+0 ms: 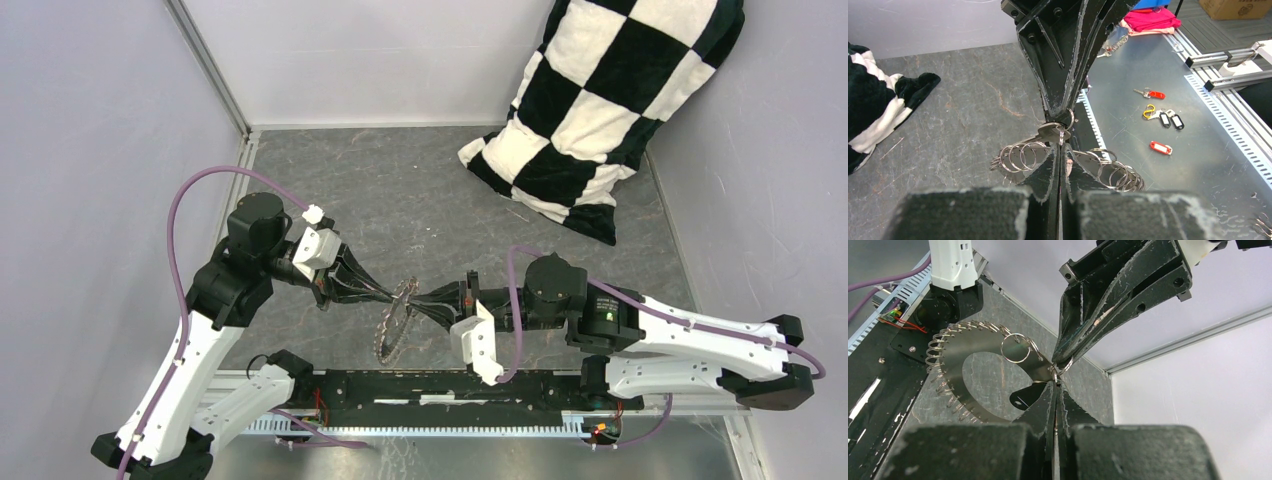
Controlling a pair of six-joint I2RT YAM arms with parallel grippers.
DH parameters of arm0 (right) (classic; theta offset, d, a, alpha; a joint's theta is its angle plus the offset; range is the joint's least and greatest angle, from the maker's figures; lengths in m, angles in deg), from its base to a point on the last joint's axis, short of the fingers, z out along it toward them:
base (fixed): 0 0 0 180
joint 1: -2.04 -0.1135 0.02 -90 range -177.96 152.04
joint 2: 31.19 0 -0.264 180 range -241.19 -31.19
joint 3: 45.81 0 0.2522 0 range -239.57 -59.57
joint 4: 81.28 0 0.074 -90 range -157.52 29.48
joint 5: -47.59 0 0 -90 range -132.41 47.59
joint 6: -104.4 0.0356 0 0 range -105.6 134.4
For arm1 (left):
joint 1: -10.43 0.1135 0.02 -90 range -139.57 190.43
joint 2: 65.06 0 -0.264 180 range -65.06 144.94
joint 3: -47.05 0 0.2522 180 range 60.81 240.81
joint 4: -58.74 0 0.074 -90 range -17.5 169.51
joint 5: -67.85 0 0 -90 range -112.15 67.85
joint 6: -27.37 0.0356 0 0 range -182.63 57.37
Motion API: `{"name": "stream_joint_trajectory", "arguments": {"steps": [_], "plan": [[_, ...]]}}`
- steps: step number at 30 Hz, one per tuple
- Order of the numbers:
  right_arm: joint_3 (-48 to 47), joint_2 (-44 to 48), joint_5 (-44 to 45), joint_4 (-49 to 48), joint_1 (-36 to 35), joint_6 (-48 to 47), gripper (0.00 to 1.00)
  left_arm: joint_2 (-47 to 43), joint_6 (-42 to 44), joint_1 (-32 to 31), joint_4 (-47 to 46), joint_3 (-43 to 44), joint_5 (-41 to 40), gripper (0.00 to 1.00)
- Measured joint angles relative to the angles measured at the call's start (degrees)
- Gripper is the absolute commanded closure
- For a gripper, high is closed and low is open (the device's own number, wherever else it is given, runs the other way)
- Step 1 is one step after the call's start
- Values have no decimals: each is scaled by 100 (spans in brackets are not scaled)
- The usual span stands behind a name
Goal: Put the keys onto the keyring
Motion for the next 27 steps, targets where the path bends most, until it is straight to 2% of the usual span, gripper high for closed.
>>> {"name": "stream_joint_trajectory", "arguments": {"steps": [27], "plan": [[0, -59, 136, 57, 0, -72, 100, -11, -2, 0, 2, 0, 0, 98]]}}
